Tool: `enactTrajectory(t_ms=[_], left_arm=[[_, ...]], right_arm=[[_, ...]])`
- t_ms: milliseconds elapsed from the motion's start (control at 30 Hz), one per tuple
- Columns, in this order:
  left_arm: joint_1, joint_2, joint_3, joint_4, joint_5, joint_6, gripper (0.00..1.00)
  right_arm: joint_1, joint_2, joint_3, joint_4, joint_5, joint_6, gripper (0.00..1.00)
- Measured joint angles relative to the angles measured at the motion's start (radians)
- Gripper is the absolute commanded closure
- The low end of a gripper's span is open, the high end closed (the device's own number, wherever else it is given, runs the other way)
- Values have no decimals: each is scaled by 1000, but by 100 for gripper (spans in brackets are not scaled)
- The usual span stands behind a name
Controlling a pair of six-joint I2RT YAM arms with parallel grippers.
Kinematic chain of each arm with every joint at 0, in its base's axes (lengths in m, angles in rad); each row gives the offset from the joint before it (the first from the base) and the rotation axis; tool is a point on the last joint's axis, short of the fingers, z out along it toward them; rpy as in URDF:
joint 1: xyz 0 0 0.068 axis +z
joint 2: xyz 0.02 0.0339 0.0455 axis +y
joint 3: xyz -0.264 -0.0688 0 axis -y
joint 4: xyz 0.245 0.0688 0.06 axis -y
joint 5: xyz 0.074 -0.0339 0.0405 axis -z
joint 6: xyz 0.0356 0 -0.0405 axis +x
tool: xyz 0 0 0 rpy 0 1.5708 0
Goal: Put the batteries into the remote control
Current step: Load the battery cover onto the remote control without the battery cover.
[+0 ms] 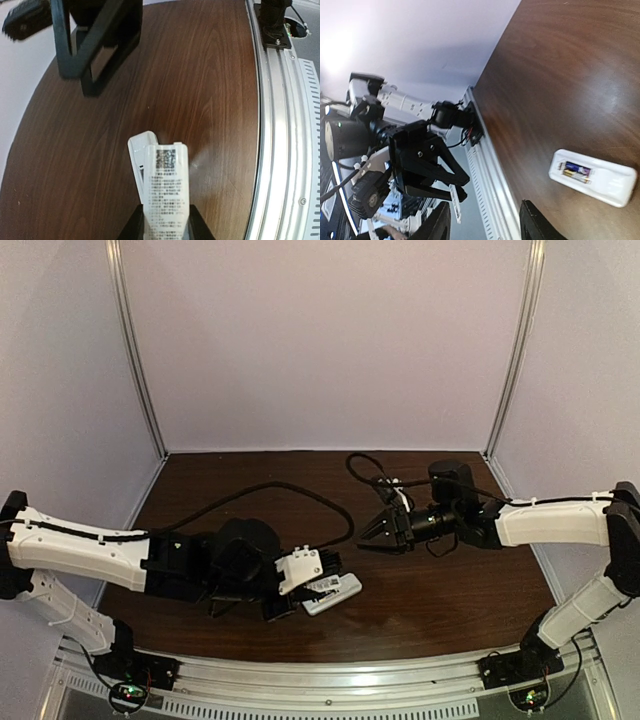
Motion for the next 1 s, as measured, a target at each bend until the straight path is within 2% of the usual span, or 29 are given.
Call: enactTrajectory(t_ms=[167,267,400,667,1000], left_arm=[[76,108,43,-77,21,-170,97],[127,212,119,-151,53,-266,96],[165,310,190,-201,92,-316,94],[185,461,280,-299,188,-348,92],[185,522,360,-364,200,-348,91]], right_arm=[[-111,-60,-37,-81,99,-49,54],[-127,-85,-50,-116,151,-82,56],[-130,-90,-70,-141,194,-107,57],[-147,-90,-102,-168,219,-130,56],[-159,-89,-124,-150,208,-133,58]])
